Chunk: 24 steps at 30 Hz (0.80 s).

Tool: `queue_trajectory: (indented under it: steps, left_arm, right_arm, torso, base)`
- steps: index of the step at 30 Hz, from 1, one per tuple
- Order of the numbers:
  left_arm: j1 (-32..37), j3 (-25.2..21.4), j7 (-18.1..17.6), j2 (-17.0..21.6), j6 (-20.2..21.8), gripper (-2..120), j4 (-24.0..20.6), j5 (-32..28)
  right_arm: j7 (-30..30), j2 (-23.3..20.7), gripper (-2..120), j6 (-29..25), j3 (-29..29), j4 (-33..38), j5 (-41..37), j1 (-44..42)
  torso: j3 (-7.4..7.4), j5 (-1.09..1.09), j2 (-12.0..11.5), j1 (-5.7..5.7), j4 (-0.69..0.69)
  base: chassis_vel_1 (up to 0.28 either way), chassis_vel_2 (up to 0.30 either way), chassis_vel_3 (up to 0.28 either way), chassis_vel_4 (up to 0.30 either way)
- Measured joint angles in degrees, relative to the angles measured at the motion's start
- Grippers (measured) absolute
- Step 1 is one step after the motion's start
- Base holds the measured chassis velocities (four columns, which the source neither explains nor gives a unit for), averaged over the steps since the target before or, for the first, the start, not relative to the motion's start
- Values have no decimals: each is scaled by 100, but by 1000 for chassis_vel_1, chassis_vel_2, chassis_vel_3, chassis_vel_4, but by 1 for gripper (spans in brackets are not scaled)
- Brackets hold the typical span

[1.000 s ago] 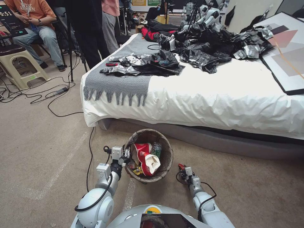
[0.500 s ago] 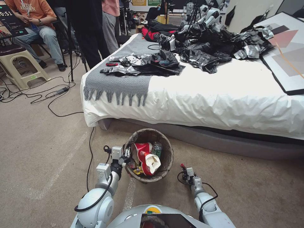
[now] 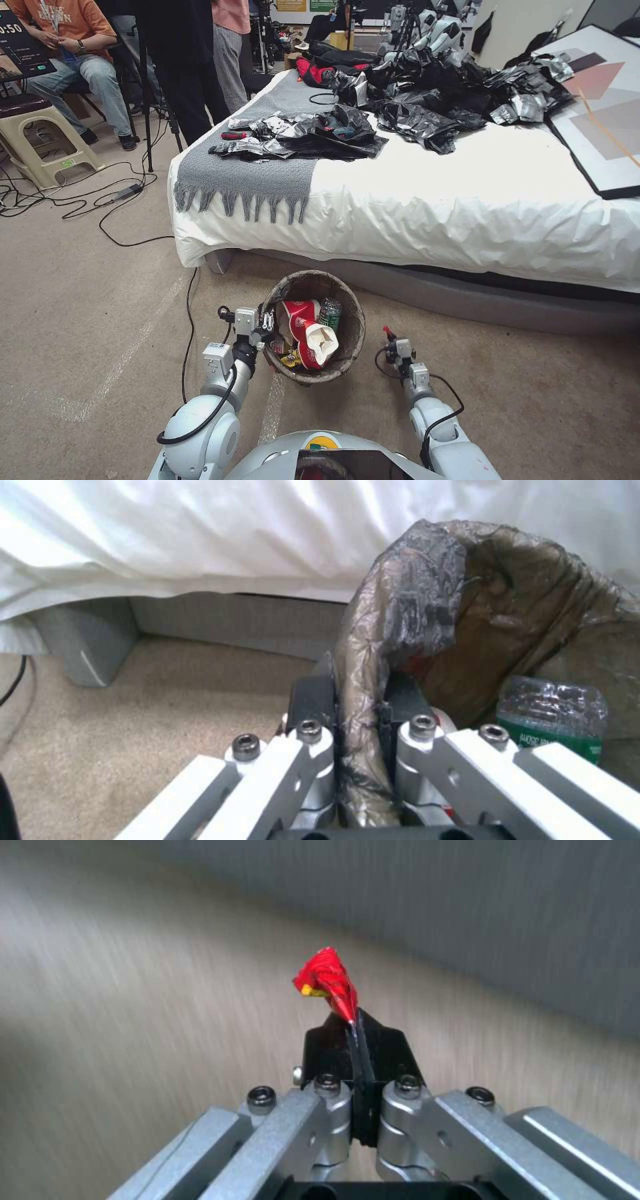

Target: Pick up the trash bin, then pick up the garbage from the floor and place it into the trash bin.

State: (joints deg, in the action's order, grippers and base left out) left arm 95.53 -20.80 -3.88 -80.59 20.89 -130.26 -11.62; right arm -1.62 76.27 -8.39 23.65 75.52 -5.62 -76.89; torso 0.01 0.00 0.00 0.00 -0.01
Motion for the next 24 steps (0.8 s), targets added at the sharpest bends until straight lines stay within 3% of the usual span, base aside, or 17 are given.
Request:
queue_trajectory:
  steps: [2, 3, 5, 10, 13, 19, 24]
  left_arm:
    - [-1, -2, -1, -10, 0, 6, 20, 0]
    - [-1, -2, -1, -10, 0, 6, 20, 0]
    - [1, 8, 0, -12, 0, 6, 33, 0]
    - [10, 11, 0, 0, -3, 6, 42, -2]
    - [10, 20, -2, 7, -3, 6, 42, -3]
    - [10, 39, -6, 1, -3, 6, 43, -1]
    - [12, 58, -7, 1, -3, 6, 44, 6]
  right_arm:
    - [84, -2, 0, -466, 34, 913, -136, -185]
    - [84, -2, 0, -466, 34, 913, -136, -185]
    - [447, -14, 0, -1021, 49, 1738, -154, -346]
    - [986, -20, 0, -1644, 7, 2544, -171, -516]
    - [1652, -46, 0, -2088, -73, 3193, -352, -652]
    - [2415, -112, 0, -2222, -297, 3833, -665, -904]
    - [2657, -229, 0, -2159, -529, 3964, -636, -996]
  torso:
    - [0, 0, 0, 0, 3]
    - [0, 0, 0, 0, 3]
    - [0, 0, 0, 0, 1]
    - [0, 1, 0, 0, 1]
    - [-1, 0, 0, 0, 1]
    - [-1, 0, 0, 0, 0]
    - [-1, 0, 0, 0, 1]
  base:
    - [0, 0, 0, 0]
    - [0, 0, 0, 0]
    - [0, 0, 0, 0]
    - [0, 0, 0, 0]
    - [0, 0, 0, 0]
    - [0, 0, 0, 0]
    - [0, 0, 0, 0]
